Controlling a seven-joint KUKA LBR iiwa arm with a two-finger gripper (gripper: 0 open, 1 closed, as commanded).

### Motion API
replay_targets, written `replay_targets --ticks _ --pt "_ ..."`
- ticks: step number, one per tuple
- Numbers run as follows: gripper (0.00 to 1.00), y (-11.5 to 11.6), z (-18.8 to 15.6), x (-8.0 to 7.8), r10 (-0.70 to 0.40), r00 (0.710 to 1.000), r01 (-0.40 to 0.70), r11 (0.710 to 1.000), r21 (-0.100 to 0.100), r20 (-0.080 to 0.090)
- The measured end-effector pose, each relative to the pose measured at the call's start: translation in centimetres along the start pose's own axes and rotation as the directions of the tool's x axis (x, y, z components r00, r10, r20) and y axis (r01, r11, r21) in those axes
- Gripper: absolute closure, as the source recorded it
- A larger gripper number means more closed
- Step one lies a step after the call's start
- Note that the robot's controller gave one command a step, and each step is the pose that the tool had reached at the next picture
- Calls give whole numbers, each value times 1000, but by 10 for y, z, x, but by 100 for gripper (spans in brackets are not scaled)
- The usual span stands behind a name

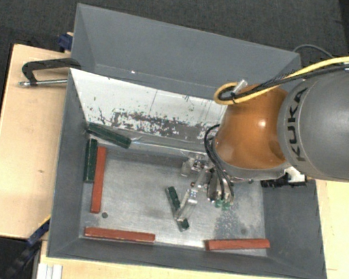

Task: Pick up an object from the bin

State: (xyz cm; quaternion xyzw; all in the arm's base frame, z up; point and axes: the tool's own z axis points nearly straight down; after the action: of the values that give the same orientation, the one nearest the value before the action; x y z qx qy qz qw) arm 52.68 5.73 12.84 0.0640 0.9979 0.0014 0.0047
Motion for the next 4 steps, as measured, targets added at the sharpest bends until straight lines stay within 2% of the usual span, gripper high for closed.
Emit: replay_targets --ticks 1,2,3,4 --pt "0 -1 31 10 1 1000 -1 1000 3 -13" --pt "0 -4 19 18 154 988 -154 988 3 -9" --pt "0 -17 58 24 320 947 -320 947 6 -9" --pt "100 -11 58 30 146 989 -146 989 4 -9"
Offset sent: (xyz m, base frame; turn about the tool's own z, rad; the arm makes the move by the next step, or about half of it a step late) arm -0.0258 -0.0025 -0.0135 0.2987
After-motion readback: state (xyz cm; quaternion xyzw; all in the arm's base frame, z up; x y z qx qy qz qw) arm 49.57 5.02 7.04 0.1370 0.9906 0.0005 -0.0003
